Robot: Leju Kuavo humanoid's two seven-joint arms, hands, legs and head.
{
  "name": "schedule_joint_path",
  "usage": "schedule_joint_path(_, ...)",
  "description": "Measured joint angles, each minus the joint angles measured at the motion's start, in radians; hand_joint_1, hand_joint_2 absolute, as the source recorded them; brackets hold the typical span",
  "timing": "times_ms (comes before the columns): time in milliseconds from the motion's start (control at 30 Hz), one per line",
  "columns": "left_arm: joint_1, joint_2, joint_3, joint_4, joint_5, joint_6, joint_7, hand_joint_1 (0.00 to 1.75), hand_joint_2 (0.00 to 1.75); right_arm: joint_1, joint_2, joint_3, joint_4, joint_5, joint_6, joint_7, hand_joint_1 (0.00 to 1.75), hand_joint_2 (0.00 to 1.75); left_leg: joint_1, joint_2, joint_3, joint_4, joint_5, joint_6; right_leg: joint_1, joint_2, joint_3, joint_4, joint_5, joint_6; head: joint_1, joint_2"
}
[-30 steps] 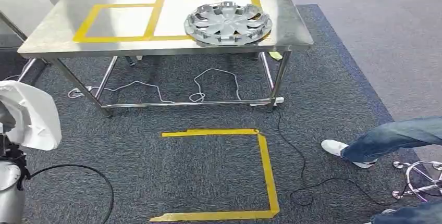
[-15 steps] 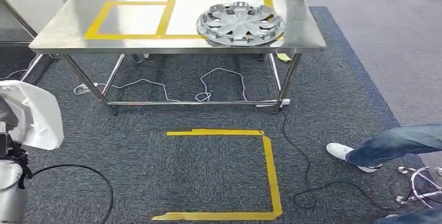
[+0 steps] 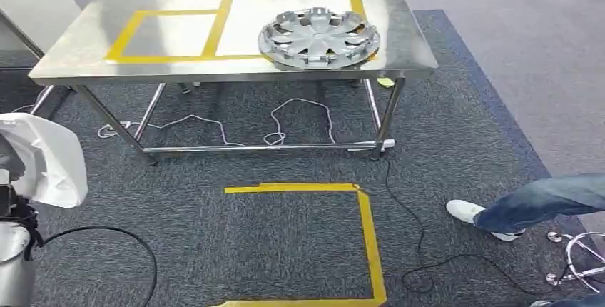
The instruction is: Take the parts from the cabinet and place them on the table.
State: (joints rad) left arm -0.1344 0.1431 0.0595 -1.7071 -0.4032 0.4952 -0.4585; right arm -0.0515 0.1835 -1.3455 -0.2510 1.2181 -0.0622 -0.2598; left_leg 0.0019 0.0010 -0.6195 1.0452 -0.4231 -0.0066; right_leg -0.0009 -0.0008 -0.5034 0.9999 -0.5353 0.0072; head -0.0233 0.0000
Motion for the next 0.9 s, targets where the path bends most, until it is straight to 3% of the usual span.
schedule_joint_path(100,-0.001,0.000,-0.001,0.000,0.000,0.000,0.000,1.75,1.75,0.000,0.000,0.000,0.000,0.000,0.000,-0.001,0.00,0.00,-0.002,-0.005,-0.001,-0.015,-0.019,0.016,-0.003,-0.006,-0.004,-0.007,-0.003,0.014,0.002,0.000)
schedule_joint_path(133,-0.001,0.001,-0.001,-0.001,-0.001,0.000,0.001,1.75,1.75,-0.001,0.000,0.000,0.000,0.000,0.000,-0.001,0.00,0.00,0.005,-0.007,0.006,-0.024,-0.020,0.022,0.000,-0.007,0.003,-0.009,-0.011,0.023,0.003,0.000)
schedule_joint_path(167,-0.002,0.000,-0.001,-0.001,-0.002,0.000,0.001,1.75,1.75,-0.001,0.000,0.000,0.000,0.001,0.000,-0.001,0.00,0.00,0.008,-0.006,0.016,-0.029,-0.021,0.027,-0.002,-0.002,-0.008,0.009,-0.020,0.028,0.005,0.000)
schedule_joint_path(200,-0.004,0.000,-0.001,-0.001,-0.002,0.000,0.000,1.75,1.75,-0.002,0.000,0.000,0.000,0.001,0.000,0.000,0.00,0.00,0.008,-0.005,0.021,-0.030,-0.026,0.034,-0.003,-0.002,-0.033,0.056,-0.039,0.032,0.010,0.000)
schedule_joint_path(300,-0.003,-0.001,-0.001,-0.001,-0.002,0.000,0.000,1.75,1.75,0.000,0.000,0.000,0.000,0.002,0.000,0.000,0.00,0.00,0.007,-0.005,0.030,-0.029,-0.039,0.042,-0.004,-0.001,-0.187,0.300,-0.117,0.040,0.010,0.000)
schedule_joint_path(333,-0.002,-0.001,-0.001,-0.001,-0.002,0.000,0.000,1.75,1.75,0.001,0.000,0.000,0.000,0.002,0.001,0.000,0.00,0.00,0.006,-0.007,0.037,-0.029,-0.044,0.042,-0.004,-0.001,-0.218,0.328,-0.105,0.040,0.010,0.000)
schedule_joint_path(367,-0.001,-0.001,-0.001,-0.001,-0.002,0.000,0.000,1.75,1.75,0.003,0.000,-0.001,0.000,0.002,0.001,0.000,0.00,0.00,0.006,-0.008,0.046,-0.029,-0.051,0.041,-0.004,-0.001,-0.220,0.304,-0.064,0.039,0.010,0.000)
schedule_joint_path(400,-0.001,-0.001,-0.001,-0.001,-0.002,0.000,0.000,1.75,1.75,0.002,0.000,-0.001,0.000,0.002,0.001,0.000,0.00,0.00,0.006,-0.010,0.057,-0.029,-0.058,0.039,-0.004,-0.001,-0.202,0.241,-0.009,0.037,0.011,0.000)
schedule_joint_path(467,0.000,-0.001,-0.001,-0.001,-0.002,0.000,0.001,1.75,1.75,0.002,0.000,-0.001,0.000,0.002,0.001,0.000,0.00,0.00,0.006,-0.011,0.081,-0.029,-0.076,0.033,-0.004,-0.001,-0.137,0.060,0.106,0.027,0.011,0.000)
schedule_joint_path(533,-0.002,-0.001,-0.001,-0.001,-0.001,-0.001,0.001,1.75,1.75,0.000,0.000,-0.001,0.000,0.002,0.002,0.000,0.00,0.00,0.001,-0.014,0.077,-0.024,-0.084,0.021,0.000,0.002,-0.104,0.015,0.078,0.014,0.010,0.000)
schedule_joint_path(600,0.000,-0.001,-0.002,-0.001,-0.001,-0.001,0.001,1.75,1.75,0.002,0.000,-0.001,0.000,0.003,0.002,0.000,0.00,0.00,0.003,-0.013,0.078,-0.031,-0.084,0.013,0.003,0.003,-0.108,0.021,0.071,0.003,0.010,0.000)
schedule_joint_path(667,0.000,0.001,-0.002,-0.003,0.000,-0.001,0.002,1.75,1.75,0.002,0.000,-0.001,0.000,0.003,0.003,-0.001,0.00,0.00,0.004,-0.012,0.087,-0.025,-0.100,0.001,-0.009,0.003,-0.091,0.007,0.070,-0.006,0.009,0.000)
schedule_joint_path(700,-0.004,0.002,-0.002,-0.003,0.000,-0.001,0.001,1.75,1.75,0.000,0.000,-0.001,0.000,0.003,0.002,-0.001,0.00,0.00,0.003,-0.010,0.073,0.013,-0.115,-0.004,-0.009,0.002,-0.082,0.006,0.065,-0.014,0.003,0.000)
schedule_joint_path(733,-0.007,0.002,-0.002,-0.003,0.000,-0.001,0.001,1.75,1.75,-0.001,0.000,-0.001,0.000,0.003,0.002,-0.001,0.00,0.00,0.005,-0.009,0.038,0.079,-0.142,-0.009,-0.009,0.001,-0.077,0.006,0.060,-0.020,0.002,0.000)
schedule_joint_path(800,-0.002,0.002,-0.002,-0.003,0.000,-0.002,0.001,1.75,1.75,-0.001,0.000,-0.001,0.000,0.004,0.003,-0.001,0.00,0.00,0.009,-0.008,-0.061,0.248,-0.199,-0.016,-0.008,0.001,-0.065,0.006,0.048,-0.022,0.003,0.000)
schedule_joint_path(833,0.000,0.002,-0.002,-0.003,0.000,-0.002,0.001,1.75,1.75,0.000,0.000,-0.001,0.000,0.006,0.003,-0.001,0.00,0.00,0.009,-0.008,-0.090,0.285,-0.194,-0.017,-0.008,0.002,-0.058,0.006,0.043,-0.021,0.002,0.000)
schedule_joint_path(867,0.000,0.002,-0.002,-0.003,0.002,-0.002,0.001,1.75,1.75,0.001,0.000,-0.001,0.000,0.006,0.003,0.000,0.00,0.00,0.009,-0.008,-0.096,0.274,-0.163,-0.017,-0.008,0.002,-0.048,0.006,0.036,-0.020,0.003,0.000)
schedule_joint_path(900,-0.001,0.002,-0.002,-0.003,0.002,-0.002,0.001,1.75,1.75,0.002,0.000,-0.001,0.000,0.006,0.003,0.000,0.00,0.00,0.009,-0.008,-0.083,0.224,-0.114,-0.015,-0.008,0.003,-0.036,0.006,0.028,-0.019,0.002,0.000)
